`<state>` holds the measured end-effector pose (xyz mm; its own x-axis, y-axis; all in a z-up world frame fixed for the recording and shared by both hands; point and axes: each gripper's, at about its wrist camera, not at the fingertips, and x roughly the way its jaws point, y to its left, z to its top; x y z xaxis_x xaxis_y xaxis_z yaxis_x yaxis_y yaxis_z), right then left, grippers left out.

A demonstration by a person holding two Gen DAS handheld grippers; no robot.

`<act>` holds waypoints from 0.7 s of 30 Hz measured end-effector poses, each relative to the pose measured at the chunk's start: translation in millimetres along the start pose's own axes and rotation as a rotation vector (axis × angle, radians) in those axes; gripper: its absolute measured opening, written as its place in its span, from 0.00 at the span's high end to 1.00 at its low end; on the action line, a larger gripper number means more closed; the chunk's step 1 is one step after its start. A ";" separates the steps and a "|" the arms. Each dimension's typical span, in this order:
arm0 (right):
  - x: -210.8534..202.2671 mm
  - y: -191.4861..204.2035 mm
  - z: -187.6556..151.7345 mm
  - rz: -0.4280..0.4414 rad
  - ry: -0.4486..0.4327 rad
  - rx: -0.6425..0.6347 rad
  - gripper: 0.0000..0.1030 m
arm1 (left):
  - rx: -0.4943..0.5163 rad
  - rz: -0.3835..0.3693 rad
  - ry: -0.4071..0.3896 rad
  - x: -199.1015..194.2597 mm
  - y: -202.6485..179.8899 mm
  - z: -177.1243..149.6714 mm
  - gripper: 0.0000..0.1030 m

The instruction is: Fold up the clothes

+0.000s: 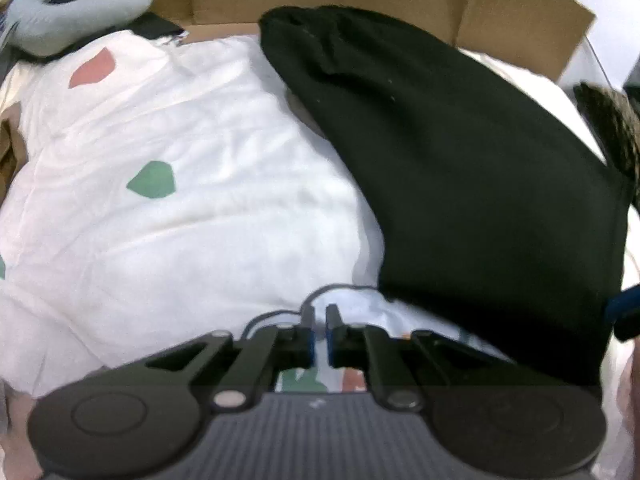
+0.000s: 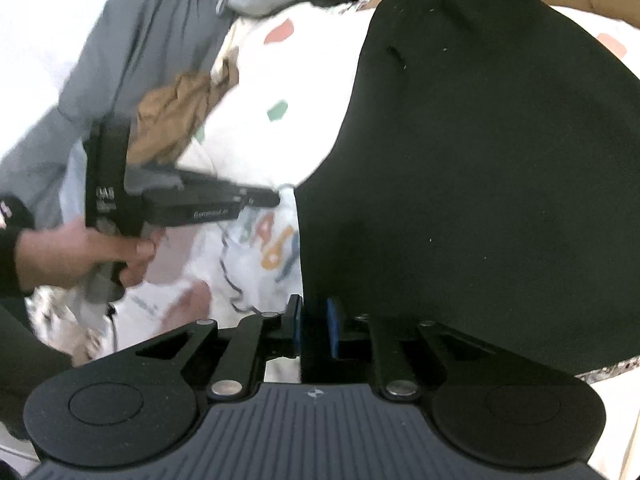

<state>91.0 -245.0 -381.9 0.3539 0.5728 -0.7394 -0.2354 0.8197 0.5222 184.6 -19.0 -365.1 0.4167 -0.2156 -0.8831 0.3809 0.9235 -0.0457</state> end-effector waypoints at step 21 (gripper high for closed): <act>-20.3 -58.7 -8.1 -0.245 -0.049 0.123 0.77 | 0.135 -0.136 0.012 21.4 -50.4 14.4 0.49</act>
<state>90.3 -304.6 -401.0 0.4304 0.3537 -0.8305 -0.0266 0.9246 0.3800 186.1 -74.7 -375.0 0.3447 -0.3308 -0.8785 0.5402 0.8353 -0.1025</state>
